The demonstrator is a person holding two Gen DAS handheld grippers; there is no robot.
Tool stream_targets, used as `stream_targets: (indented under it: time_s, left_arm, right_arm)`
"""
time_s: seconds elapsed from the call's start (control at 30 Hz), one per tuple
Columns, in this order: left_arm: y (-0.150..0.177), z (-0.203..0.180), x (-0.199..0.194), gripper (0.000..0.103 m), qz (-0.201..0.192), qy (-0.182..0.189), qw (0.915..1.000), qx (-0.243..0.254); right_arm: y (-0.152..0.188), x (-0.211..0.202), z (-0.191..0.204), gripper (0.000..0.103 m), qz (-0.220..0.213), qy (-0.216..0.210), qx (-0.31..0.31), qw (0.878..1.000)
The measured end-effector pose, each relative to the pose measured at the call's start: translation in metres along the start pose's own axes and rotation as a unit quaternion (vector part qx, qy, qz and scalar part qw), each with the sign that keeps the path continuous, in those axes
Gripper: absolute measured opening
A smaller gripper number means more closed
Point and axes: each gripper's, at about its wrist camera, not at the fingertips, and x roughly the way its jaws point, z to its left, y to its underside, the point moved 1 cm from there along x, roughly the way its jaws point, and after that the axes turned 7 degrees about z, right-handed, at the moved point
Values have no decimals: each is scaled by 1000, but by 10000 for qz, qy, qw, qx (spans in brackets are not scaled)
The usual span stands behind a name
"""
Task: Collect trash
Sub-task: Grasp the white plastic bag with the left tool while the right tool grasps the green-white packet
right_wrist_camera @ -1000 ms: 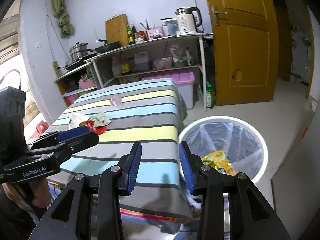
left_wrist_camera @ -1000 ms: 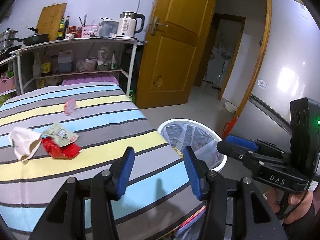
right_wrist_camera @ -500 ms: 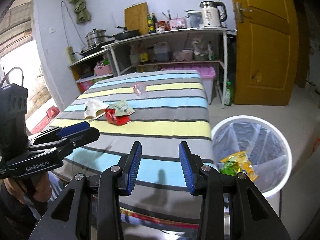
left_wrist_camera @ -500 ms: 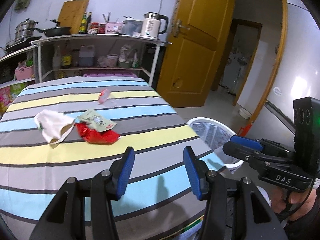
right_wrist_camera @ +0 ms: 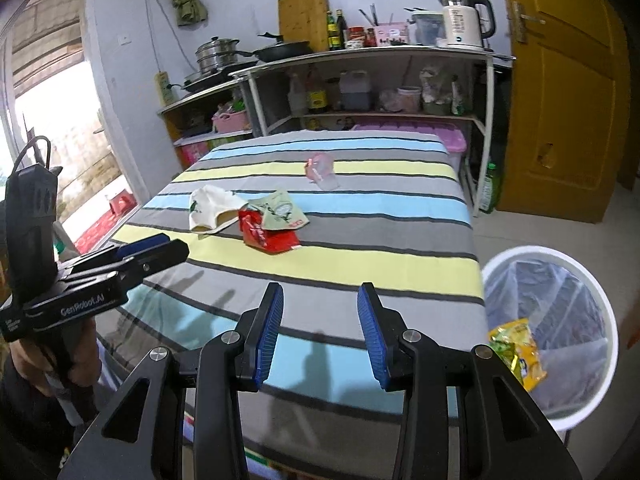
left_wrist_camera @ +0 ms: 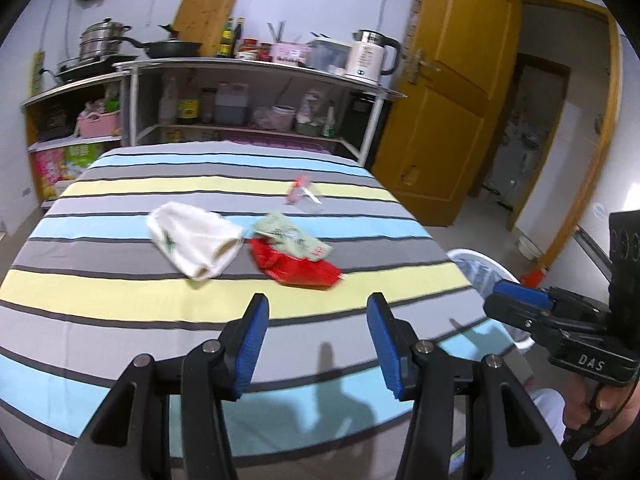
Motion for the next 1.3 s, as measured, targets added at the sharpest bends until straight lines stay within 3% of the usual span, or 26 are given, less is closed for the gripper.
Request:
stream_targets:
  time_s: [0.17,0.43,0.57,0.67,0.93,1.0,1.17,1.3]
  left_arm:
    - [-8,24,3,60,-58,-244,9995,-202]
    - [-26,62,22,61,21,-608,9960,-661]
    - [-33,83,39,61,145,-776,9921,-972]
    - [-36,95,52,61,246,-841,9887,-1213]
    - [-45,109,80,60,497,-960,9827,-1505]
    - [-46,110,85,57,575,-954,9823,-1508]
    - [-48,113,87,31,600,-903,9820,-1545]
    - [-46,115,86,27,614,-801,9821,-1591]
  right_arm:
    - [-11,14,8,40,64,-96,-135,9998]
    - [-35,39,16,40,148,-177,-273,9994]
    - [-47,55,18,40,211,-252,-292,9990]
    - [-54,70,20,49,298,-310,-314,9986]
    - [-73,105,30,49,538,-383,-566,9962]
    - [-76,113,32,49,610,-386,-641,9953]
    - [-88,136,36,49,775,-432,-796,9929]
    - [-95,155,39,53,939,-449,-929,9902]
